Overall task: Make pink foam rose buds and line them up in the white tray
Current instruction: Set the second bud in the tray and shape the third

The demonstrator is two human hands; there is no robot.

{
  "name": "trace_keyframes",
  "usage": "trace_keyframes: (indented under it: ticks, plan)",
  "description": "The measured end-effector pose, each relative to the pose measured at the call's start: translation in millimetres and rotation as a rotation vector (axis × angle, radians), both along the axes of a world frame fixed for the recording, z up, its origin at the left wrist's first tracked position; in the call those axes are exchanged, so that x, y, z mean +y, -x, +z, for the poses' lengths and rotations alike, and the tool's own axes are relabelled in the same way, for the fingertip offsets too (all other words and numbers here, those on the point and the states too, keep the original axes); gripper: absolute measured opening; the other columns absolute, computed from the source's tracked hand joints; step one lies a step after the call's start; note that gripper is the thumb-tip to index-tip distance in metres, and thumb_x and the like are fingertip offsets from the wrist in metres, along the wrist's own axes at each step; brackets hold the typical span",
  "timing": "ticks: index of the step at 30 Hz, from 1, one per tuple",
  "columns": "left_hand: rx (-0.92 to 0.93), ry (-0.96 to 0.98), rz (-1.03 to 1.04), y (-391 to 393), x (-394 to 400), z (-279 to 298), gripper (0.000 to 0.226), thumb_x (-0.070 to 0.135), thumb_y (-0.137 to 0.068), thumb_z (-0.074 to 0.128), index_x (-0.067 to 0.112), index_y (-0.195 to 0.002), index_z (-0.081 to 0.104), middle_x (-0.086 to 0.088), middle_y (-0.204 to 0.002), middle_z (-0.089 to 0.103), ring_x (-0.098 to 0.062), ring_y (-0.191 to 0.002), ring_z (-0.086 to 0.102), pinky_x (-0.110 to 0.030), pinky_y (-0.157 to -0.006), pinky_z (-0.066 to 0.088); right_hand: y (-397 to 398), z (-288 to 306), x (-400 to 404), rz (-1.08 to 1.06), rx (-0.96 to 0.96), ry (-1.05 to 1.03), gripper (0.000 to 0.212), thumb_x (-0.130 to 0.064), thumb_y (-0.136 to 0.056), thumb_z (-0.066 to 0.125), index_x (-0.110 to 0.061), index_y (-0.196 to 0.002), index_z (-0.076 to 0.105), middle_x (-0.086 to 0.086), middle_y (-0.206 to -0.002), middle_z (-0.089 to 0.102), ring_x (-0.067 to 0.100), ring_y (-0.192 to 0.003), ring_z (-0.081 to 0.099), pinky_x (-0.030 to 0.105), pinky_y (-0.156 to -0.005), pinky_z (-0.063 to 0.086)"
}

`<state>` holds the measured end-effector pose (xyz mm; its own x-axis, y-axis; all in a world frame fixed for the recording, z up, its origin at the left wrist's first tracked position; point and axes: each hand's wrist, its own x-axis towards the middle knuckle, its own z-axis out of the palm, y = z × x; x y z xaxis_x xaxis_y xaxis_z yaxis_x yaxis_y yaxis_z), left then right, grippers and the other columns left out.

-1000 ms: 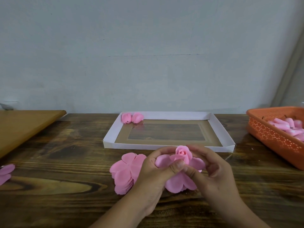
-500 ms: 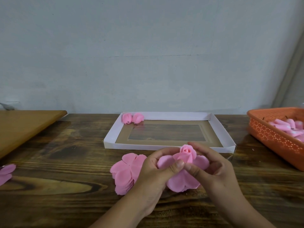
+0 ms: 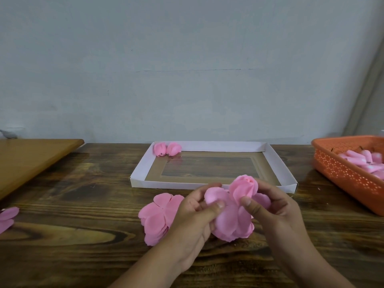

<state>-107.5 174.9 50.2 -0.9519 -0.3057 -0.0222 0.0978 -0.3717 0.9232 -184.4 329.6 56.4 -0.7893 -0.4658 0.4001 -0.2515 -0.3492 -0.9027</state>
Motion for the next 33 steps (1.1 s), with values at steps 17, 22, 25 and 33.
trace_keyframes:
  ticks: [17,22,25,33]
  plan:
    - [-0.020,0.203,0.170,-6,3,8,0.040,0.057,-0.071,0.070,0.030,-0.098,0.082,0.002,-0.099,0.080,-0.013,-0.094,0.076,-0.025,-0.073,0.060,-10,0,-4,0.026,0.146,-0.178,0.029,-0.028,-0.074,0.075,-0.037,-0.102,0.077,-0.004,-0.105,0.077,0.015,-0.097,0.072,0.026,-0.068,0.061]
    - [-0.001,0.241,0.180,-6,7,9,0.042,0.059,-0.077,0.064,0.027,-0.097,0.082,-0.001,-0.097,0.080,-0.016,-0.094,0.075,-0.025,-0.074,0.059,-9,1,-5,-0.009,0.139,-0.170,0.032,-0.039,-0.071,0.074,-0.040,-0.103,0.076,-0.007,-0.104,0.077,0.010,-0.099,0.071,0.020,-0.070,0.059]
    - [0.027,0.268,0.184,-6,7,9,0.044,0.060,-0.075,0.063,0.029,-0.099,0.081,0.000,-0.100,0.079,-0.017,-0.098,0.074,-0.029,-0.080,0.061,-8,0,-5,-0.031,0.139,-0.160,0.031,-0.035,-0.072,0.074,-0.038,-0.103,0.076,-0.007,-0.103,0.077,0.011,-0.098,0.072,0.022,-0.069,0.059]
    - [0.092,0.355,0.111,-9,9,13,0.030,0.041,-0.078,0.074,0.031,-0.106,0.080,0.004,-0.105,0.079,-0.012,-0.103,0.072,-0.025,-0.082,0.059,-7,-1,-5,-0.019,0.088,-0.129,0.031,-0.022,-0.074,0.075,-0.026,-0.104,0.079,0.000,-0.102,0.078,0.018,-0.094,0.073,0.026,-0.065,0.061]
